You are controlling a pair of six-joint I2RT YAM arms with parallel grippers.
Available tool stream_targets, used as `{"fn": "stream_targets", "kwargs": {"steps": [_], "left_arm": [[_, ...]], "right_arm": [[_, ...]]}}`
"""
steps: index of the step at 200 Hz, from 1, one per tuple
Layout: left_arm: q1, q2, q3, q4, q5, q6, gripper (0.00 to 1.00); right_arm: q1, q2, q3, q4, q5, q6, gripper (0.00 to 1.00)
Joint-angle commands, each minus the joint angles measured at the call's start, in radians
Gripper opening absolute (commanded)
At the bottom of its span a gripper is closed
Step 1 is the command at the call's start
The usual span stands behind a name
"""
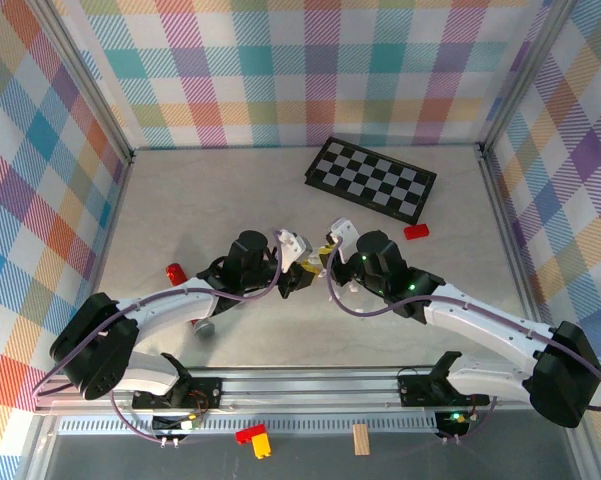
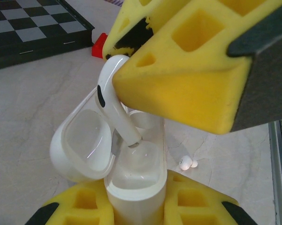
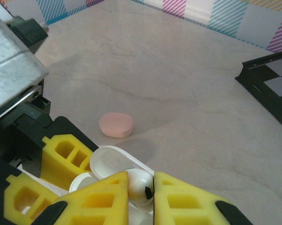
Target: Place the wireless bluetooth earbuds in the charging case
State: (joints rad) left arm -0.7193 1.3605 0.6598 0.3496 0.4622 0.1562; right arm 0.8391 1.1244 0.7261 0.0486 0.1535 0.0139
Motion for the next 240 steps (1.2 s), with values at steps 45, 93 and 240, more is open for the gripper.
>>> {"fn": "stream_targets", "kwargs": {"steps": [45, 93, 240], "left_arm": [[-0.010, -0.004, 0.037, 0.064, -0.001, -0.051, 0.11], [-0.009, -0.005, 0.046, 0.075, -0.026, -0.074, 0.11], [-0.008, -0.012, 0.051, 0.086, -0.035, -0.066, 0.10]], "right_arm": [[0.006, 0.003, 0.007, 0.047, -0.045, 0.013, 0.17], [0.006, -0.003, -0.007, 0.041, -0.065, 0.012, 0.16], [0.003, -0.052, 0.020, -0.065, -0.159, -0.051, 0.30]]}}
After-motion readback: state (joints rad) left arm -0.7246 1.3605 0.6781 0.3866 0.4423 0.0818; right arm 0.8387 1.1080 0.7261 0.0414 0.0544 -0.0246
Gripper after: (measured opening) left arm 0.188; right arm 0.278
